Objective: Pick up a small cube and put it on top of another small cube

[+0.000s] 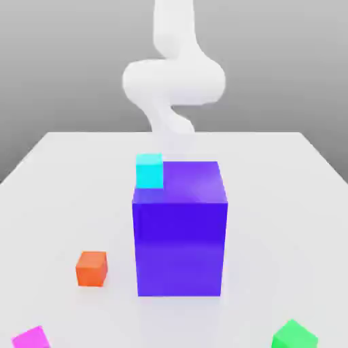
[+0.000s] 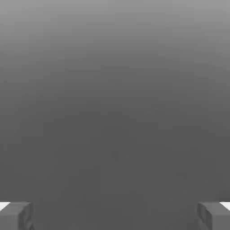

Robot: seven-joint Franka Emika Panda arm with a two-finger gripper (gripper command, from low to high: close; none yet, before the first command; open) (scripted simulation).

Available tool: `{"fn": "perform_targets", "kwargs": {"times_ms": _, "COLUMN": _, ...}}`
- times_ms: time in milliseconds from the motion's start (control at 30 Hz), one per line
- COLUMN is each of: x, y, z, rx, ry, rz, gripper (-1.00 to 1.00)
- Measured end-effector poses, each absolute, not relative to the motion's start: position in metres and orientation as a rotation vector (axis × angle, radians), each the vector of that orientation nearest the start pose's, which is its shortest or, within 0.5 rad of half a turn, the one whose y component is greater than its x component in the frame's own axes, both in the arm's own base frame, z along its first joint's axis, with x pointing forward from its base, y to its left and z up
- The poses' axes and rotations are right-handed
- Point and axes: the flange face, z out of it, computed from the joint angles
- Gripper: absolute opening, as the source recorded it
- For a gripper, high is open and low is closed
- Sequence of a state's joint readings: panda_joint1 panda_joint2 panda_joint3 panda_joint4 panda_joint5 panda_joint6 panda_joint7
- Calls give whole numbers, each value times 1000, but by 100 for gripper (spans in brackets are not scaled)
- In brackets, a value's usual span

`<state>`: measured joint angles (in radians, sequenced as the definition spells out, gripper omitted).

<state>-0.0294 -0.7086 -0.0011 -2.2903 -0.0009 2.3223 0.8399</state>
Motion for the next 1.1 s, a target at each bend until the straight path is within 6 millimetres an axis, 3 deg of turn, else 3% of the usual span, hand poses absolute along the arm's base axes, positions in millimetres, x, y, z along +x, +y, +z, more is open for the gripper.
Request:
{"fn": "perform_targets", "kwargs": {"times_ms": 267, "x": 468, "y": -62, "z": 585, "rx": -2413, "ry": 1477, "rz": -726, "gripper": 0}}
{"fn": "perform_targets", "kwargs": {"times_ms": 533, "x": 522, "y": -122, "z": 463, "rx": -2330, "ry": 1812, "rz": -487, "gripper": 0}}
{"fn": "perform_targets", "kwargs": {"times_ms": 667, "x": 533, "y": -159, "z": 395, "rx": -2256, "ry": 1990, "rz": -364, "gripper": 0}}
{"fn": "perform_targets", "kwargs": {"times_ms": 800, "x": 537, "y": -183, "z": 325, "rx": -2187, "ry": 2138, "rz": -236, "gripper": 0}}
{"fn": "perform_targets", "kwargs": {"times_ms": 1000, "x": 522, "y": -221, "z": 215, "rx": -2049, "ry": 2363, "rz": -42, "gripper": 0}}
{"fn": "perform_targets", "kwargs": {"times_ms": 1100, "x": 518, "y": -227, "z": 167, "rx": -2021, "ry": 2403, "rz": -5, "gripper": 0}}
